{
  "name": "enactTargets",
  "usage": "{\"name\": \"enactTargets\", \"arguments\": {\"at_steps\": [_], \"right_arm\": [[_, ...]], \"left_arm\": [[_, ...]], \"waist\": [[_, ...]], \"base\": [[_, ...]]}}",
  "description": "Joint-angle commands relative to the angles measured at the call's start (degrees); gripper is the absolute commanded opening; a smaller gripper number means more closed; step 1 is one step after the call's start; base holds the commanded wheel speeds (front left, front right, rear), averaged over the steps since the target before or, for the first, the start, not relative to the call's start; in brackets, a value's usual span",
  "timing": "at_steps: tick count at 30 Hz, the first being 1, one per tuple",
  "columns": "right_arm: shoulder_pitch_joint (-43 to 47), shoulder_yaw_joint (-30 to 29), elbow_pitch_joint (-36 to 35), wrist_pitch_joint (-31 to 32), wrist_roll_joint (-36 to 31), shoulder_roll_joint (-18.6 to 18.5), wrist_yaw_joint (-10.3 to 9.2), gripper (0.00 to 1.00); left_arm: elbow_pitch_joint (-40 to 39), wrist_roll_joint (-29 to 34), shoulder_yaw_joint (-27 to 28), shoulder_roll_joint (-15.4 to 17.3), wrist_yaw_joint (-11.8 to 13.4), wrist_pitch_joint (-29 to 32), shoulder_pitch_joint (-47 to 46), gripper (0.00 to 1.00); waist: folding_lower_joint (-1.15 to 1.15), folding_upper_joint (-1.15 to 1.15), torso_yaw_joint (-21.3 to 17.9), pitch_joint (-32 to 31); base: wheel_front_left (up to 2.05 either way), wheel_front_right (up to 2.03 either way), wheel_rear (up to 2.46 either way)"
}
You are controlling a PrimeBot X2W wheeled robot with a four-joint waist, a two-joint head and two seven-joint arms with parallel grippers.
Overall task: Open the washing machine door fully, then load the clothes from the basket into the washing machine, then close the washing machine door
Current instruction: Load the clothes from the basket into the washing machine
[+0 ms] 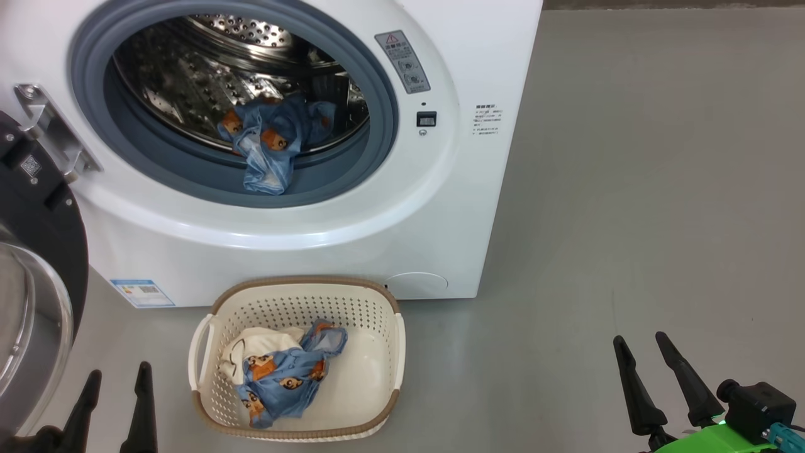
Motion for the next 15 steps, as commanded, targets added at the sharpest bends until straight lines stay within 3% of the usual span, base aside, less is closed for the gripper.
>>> {"name": "enactTargets", "arguments": {"at_steps": [1,15], "right_arm": [[-0.5,0.9,-1.6,-0.3,0.3,-0.7,0.09,1.0],[-3.6,0.7,-2.6,-0.3,-0.6,0.5,0.09,1.0]], "left_arm": [[-1.6,0.4,2.4,0.9,-0.1,-0.4,-1.3,1.0],[1.5,-0.9,-0.4,2.1,-0.1,-0.4,-5.0,1.0]], "waist": [[0.0,0.0,0.0,0.2],[0.0,0.0,-0.8,5.8]], "base": [[0.0,0.0,0.0],[0.0,0.0,0.0]]}}
